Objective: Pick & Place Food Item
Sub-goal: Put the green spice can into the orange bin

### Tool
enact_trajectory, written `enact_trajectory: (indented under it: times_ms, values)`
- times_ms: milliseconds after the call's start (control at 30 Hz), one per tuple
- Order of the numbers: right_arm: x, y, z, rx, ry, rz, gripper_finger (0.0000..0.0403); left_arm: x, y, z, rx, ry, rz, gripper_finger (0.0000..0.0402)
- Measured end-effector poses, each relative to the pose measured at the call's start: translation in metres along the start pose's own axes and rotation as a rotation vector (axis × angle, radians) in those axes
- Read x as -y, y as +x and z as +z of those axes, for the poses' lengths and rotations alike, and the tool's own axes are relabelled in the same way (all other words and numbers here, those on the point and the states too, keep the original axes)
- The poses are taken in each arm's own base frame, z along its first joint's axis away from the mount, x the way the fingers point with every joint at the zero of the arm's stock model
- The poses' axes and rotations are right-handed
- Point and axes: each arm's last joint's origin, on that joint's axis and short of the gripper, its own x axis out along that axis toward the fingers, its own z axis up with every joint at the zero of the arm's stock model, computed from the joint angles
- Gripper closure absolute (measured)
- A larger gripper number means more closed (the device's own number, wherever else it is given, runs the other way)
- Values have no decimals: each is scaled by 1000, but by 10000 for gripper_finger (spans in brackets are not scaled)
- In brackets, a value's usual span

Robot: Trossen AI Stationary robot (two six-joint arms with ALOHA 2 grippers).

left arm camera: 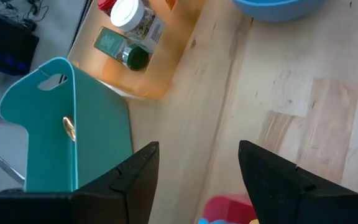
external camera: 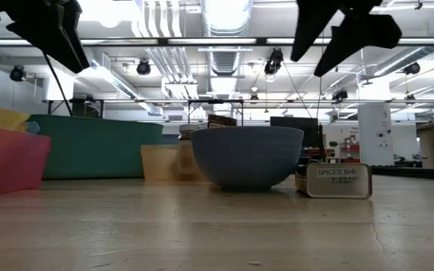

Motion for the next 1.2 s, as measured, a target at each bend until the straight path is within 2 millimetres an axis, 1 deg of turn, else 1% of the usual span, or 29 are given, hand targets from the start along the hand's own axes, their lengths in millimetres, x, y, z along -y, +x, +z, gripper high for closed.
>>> enact_trajectory:
  times_ms: [67,133,300,400,467,533,600,733,800,900,1033,1200]
  values:
    - [-9,5,-1,-6,0,-21,172,-2,-2,0,8,8,0,181]
    - [-14,8,-3,-19,10,-66,172,-5,-4,0,25,8,9,181]
    - [-16,14,-12,-69,100,-210,172,-14,-9,-1,64,-1,36,181]
    - [-17,18,-20,-94,115,-280,172,-16,-10,-2,75,-6,42,181]
    - [-19,19,-25,-99,117,-285,172,-17,-10,-3,76,-6,44,181]
    - [-22,21,-30,-108,74,-285,172,-17,-9,-4,73,-3,46,181]
    - [-28,23,-33,-136,42,-236,172,-16,-8,-5,69,0,50,181]
    - [-40,24,-37,-204,43,-126,172,-16,-5,-9,61,9,56,181]
    - [-39,24,-40,-215,53,-138,172,-16,-4,-10,58,13,58,181]
    - [-38,22,-44,-210,117,-148,172,-16,-2,-12,53,18,62,181]
    - [-37,23,-46,-173,61,-144,172,-17,-4,-11,60,10,57,181]
    - [-35,31,-51,-169,39,-156,172,-18,-4,-11,64,6,54,181]
